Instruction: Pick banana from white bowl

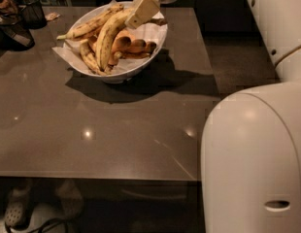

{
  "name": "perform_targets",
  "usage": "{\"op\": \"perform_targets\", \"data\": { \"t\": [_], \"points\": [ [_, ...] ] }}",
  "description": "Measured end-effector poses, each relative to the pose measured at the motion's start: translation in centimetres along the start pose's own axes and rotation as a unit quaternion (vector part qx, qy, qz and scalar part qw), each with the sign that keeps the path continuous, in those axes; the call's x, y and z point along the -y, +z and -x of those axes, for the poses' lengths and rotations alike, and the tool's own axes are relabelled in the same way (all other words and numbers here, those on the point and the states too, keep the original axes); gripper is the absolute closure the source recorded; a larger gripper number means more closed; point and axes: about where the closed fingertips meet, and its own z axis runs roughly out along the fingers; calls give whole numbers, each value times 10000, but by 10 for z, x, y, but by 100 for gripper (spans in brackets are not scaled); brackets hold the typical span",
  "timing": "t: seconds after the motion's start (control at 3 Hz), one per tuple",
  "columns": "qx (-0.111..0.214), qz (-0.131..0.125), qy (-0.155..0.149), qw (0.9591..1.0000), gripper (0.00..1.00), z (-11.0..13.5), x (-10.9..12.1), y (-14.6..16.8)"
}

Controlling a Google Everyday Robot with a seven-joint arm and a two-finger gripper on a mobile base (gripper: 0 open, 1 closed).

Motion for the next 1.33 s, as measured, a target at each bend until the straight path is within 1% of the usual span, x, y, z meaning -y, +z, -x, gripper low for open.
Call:
{"op": "perform_targets", "data": {
  "t": [0.33, 0.67, 1.0, 1.33],
  "points": [
    [6, -125, 45, 9999, 100, 4, -7, -14],
    [182, -506, 133, 9985, 100, 7, -27, -51],
    [381, -995, 260, 9940, 100, 4, -54, -85],
    [237, -880, 449, 9948, 100, -18, -64, -67]
  ]
}}
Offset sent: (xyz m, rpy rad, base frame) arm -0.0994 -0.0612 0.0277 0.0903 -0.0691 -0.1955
